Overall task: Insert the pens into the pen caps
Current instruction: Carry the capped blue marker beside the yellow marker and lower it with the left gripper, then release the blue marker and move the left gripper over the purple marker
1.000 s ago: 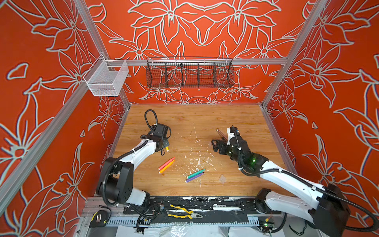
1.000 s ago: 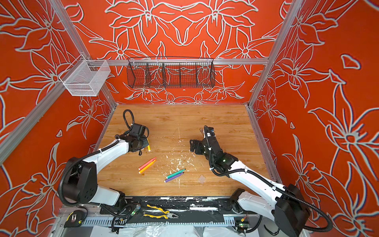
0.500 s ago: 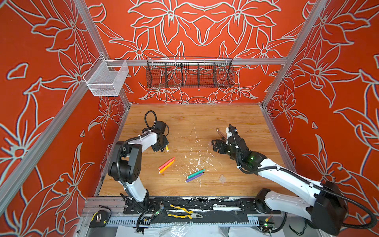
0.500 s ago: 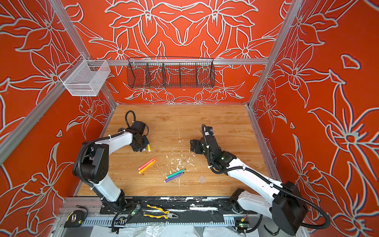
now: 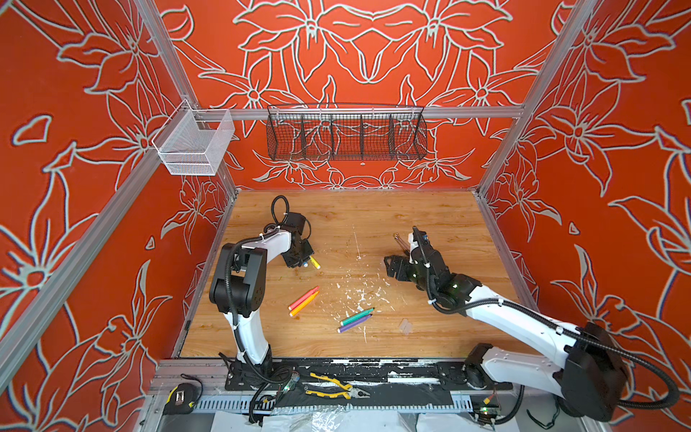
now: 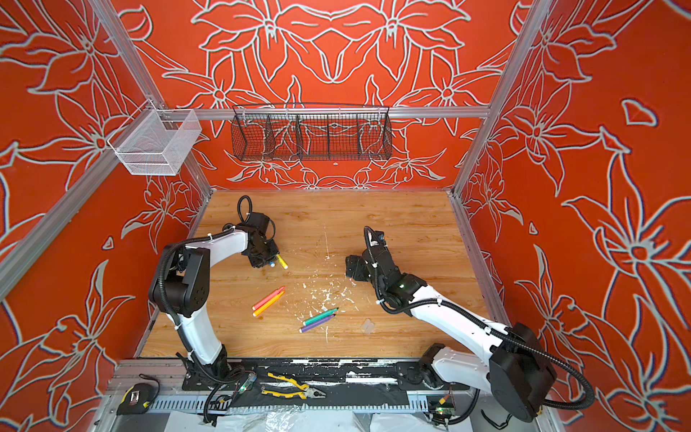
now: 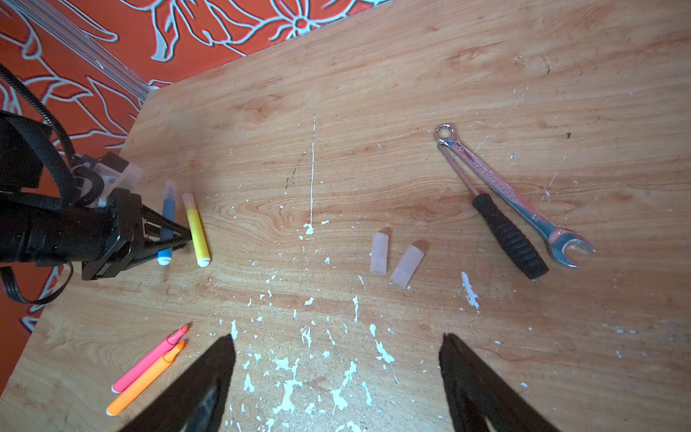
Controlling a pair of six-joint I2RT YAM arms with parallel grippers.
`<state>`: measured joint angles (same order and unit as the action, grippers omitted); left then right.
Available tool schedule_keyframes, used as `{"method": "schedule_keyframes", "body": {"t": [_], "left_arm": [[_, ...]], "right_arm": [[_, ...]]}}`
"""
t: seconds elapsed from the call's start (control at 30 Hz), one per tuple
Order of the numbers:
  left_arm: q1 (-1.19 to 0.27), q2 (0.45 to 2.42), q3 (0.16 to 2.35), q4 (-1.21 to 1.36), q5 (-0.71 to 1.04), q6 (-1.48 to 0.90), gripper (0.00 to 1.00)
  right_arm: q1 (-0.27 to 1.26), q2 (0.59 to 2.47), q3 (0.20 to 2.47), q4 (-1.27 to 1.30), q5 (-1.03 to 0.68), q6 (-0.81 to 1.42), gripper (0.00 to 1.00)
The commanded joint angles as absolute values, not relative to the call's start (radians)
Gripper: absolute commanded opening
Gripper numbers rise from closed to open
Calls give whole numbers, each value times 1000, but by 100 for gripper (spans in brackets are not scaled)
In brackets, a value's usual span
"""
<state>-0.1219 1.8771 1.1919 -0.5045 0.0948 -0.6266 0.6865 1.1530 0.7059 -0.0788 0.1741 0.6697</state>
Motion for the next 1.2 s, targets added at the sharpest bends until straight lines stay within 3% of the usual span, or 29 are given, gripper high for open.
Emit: {"method": "schedule_keyframes", "body": {"t": [0.0,0.1,0.2,0.5,0.8,1.17], "left_arm": [[-133,1936,1173,-565,131,-611,0],[-142,1921,1179,-598,79,-622,0],[-145,1902,1158,-594,75,-640,10],[-159,1885,1146,-598,49,-658,25],[-169,1859,1149,-601,43,-648,26],[-335,1578,1122,-600,-173,-570,37]], "right_arm": [[679,1155,737,-100,182,683,88],[678,1150,736,-100,188,678,88],[677,1146,736,-103,201,673,88],[674,1156,741,-106,198,672,88],[672,1157,743,-110,202,675,87],[670,1141,741,-117,221,667,88]]}}
